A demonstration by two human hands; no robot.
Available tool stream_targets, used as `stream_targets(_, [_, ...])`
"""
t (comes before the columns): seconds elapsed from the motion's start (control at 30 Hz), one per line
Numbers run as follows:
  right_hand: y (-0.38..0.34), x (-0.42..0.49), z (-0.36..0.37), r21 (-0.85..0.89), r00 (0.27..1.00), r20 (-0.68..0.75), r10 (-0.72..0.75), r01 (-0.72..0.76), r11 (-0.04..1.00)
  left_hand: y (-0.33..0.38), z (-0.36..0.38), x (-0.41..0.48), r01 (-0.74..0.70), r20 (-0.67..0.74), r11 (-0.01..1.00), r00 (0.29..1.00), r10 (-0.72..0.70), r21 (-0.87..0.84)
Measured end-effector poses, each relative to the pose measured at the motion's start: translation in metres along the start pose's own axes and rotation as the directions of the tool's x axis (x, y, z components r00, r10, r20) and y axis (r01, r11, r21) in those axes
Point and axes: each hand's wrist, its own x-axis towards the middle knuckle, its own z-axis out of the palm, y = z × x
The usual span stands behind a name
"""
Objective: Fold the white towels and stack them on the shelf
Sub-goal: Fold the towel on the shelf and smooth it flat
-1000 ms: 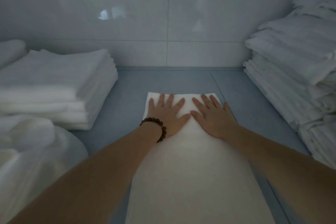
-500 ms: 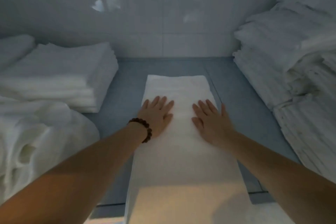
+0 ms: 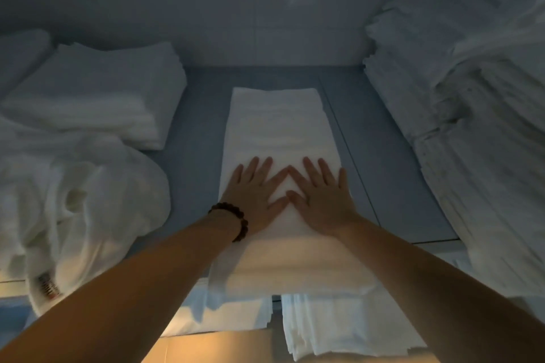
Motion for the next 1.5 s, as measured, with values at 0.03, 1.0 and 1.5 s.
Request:
stream_targets(0.03, [0.003,0.011,0.0,0.007,1.0,-0.004,-0.005,0.005,1.0,-0.005,0.001,0.01,0.002,-0.007,1.0,1.0,-0.002,0.003])
stream_targets(1.0, [0.036,-0.074,-0.012,0.066,0.927,-0.347,-0.142,0.175,0.982,0.055,-0.039,-0.063,-0.069,-0.025,0.986,0.997,0.073,0.153])
stream_targets(1.5, [0.048,-0.113,-0.005,0.068,0.981,0.037,-0.19,0.187,0.98,0.037,-0.038,-0.091,0.085,0.285,0.978,0.948,-0.139,0.193])
